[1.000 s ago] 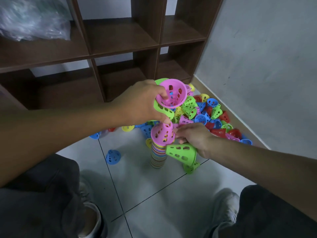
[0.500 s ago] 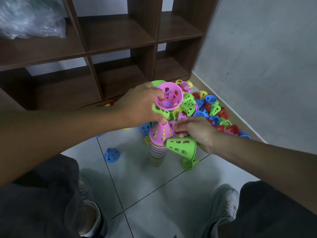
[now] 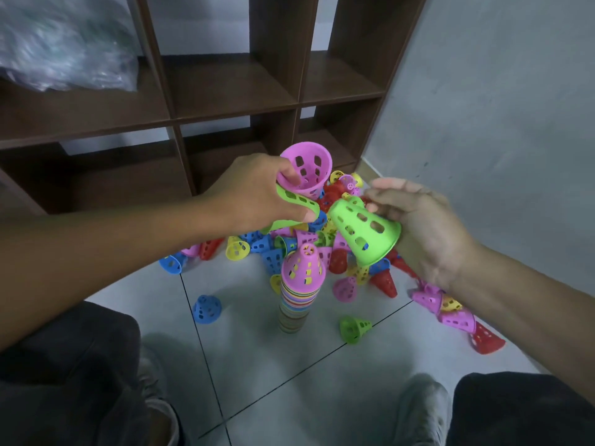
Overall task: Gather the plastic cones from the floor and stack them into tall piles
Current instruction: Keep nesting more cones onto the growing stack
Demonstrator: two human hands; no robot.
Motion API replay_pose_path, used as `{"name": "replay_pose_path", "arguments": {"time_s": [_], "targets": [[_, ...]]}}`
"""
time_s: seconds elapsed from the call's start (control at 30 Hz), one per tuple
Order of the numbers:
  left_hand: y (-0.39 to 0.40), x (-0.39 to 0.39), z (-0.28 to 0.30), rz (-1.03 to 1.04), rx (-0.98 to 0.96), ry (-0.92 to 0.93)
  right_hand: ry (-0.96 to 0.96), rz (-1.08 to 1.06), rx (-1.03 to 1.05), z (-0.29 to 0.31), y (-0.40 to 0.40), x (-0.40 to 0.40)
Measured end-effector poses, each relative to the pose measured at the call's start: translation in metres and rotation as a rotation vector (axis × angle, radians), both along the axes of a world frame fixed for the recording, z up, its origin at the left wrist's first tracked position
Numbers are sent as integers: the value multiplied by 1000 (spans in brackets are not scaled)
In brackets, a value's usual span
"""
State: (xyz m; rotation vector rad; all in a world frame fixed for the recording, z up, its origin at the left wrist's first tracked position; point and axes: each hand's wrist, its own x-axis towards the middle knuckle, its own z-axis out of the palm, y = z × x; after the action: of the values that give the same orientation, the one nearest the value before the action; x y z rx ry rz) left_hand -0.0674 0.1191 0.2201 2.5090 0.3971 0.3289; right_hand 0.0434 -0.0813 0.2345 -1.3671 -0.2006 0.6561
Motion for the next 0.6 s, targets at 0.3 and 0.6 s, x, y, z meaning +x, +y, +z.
{"name": "replay_pose_path", "arguments": {"time_s": [0.3, 0.6], "targets": [[-15, -2, 17, 31, -320, -11, 21, 32, 146, 18, 12, -10], [-21, -2, 22, 131, -494, -51, -69, 216, 103, 12, 13, -14]]}}
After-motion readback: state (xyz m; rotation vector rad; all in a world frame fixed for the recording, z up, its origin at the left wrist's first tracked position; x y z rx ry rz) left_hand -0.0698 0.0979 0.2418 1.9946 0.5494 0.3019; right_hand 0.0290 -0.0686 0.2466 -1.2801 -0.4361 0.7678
